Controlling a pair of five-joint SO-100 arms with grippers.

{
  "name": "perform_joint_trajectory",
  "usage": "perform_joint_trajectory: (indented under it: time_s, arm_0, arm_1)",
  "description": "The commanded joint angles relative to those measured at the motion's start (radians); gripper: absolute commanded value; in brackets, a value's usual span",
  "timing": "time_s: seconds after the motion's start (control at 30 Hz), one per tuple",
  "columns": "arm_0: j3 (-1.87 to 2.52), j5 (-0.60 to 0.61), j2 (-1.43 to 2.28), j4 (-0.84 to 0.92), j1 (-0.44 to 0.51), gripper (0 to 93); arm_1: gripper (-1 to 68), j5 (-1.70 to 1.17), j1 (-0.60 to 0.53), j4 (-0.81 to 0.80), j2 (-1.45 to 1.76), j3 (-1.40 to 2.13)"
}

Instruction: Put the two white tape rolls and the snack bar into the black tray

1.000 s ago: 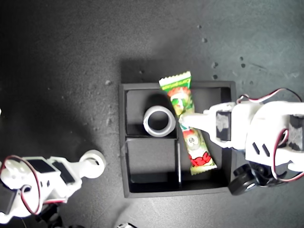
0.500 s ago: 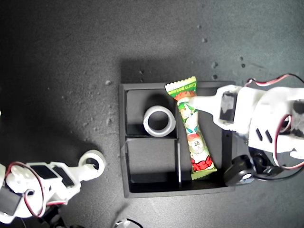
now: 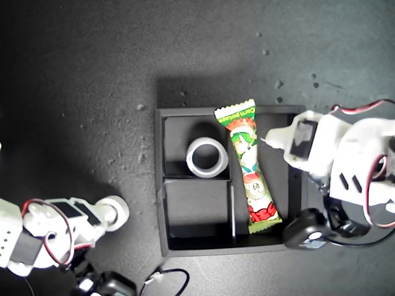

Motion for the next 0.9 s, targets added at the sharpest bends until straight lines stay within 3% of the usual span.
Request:
perform_joint_trajectory:
  time_s: [0.0, 0.17, 0.57, 0.77, 0.87]
  arm_0:
    - [-0.026, 0.020, 0.032, 0.014, -0.034, 0.1]
    - [-0.215, 0.132, 0.104, 0.232, -0.083, 0.1]
    - [-1.175, 0.394, -0.284, 0.735, -0.189, 0.1]
    - [-2.112, 0.403, -0.838, 1.115, -0.167, 0.1]
    - [-2.095, 0.385, -0.856, 1.111, -0.158, 0.1]
  arm_1:
    - [-0.3, 0.318, 0.040, 0.132, 0.023, -0.172]
    - [-0.5, 0.657, 0.080, 0.449, 0.028, -0.336]
    - [-0.5, 0.836, 0.064, 0.449, 0.080, -0.242]
    - [-0.6, 0.838, 0.077, 0.449, 0.164, -0.198]
    - [-0.6, 0.831, 0.077, 0.449, 0.190, -0.164]
